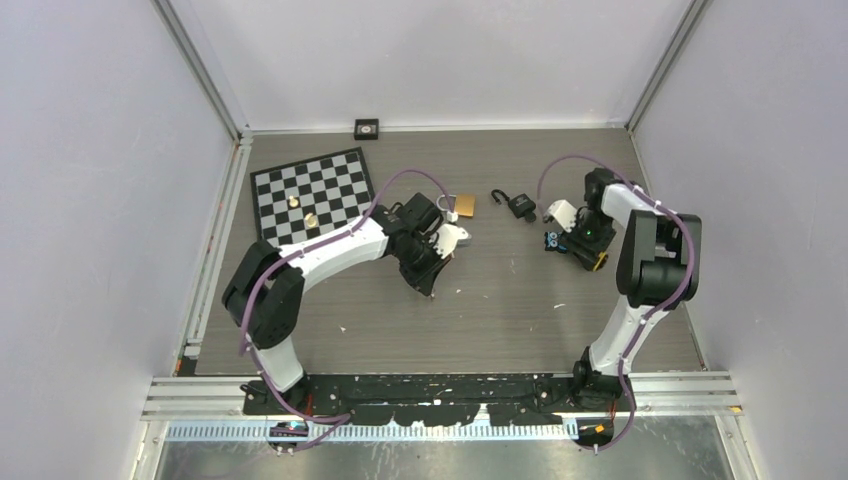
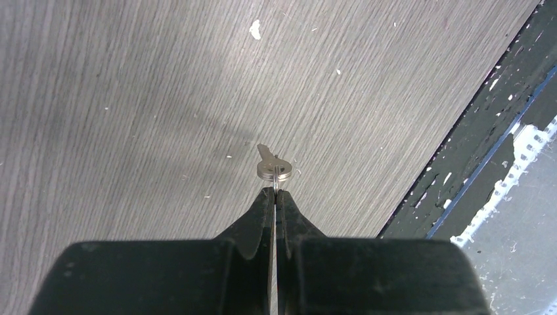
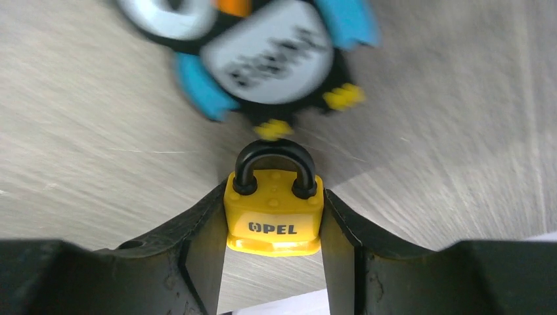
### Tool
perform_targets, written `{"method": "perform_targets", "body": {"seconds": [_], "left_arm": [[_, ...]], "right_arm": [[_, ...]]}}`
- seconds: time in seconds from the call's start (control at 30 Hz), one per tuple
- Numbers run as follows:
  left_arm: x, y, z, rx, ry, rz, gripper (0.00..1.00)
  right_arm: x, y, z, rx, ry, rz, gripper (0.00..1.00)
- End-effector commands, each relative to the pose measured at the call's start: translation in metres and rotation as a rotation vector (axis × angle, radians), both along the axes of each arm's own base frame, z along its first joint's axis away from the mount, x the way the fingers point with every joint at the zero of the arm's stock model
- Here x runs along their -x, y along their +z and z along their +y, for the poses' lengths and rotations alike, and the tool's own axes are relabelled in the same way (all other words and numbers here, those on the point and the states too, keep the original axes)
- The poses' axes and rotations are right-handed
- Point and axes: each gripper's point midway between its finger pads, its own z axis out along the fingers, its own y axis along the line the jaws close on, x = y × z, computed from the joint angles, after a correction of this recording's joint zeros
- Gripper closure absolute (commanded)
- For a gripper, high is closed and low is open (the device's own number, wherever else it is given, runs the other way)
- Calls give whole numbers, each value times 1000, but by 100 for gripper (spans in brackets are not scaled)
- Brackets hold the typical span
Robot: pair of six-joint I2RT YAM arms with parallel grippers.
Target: Unlock with the key
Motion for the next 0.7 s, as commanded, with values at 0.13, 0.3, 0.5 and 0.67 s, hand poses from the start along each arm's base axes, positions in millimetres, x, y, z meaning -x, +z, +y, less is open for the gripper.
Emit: {"method": "perform_targets", "body": {"seconds": [0.13,0.3,0.5,0.67], "left_arm": [[-28,46,8,90,65,-87,100],[-44,64,22,129,127,-115,100],[-67,91,47,162,211,-192,100],[-85,111,72,180,305,-245,100]], "right_arm": [[50,23,91,-103,146,19,82],[74,37,151,-174,226,12,85],[90,41,221,-221,347,18,85],[113,29,267,-202,488,27,86]]}}
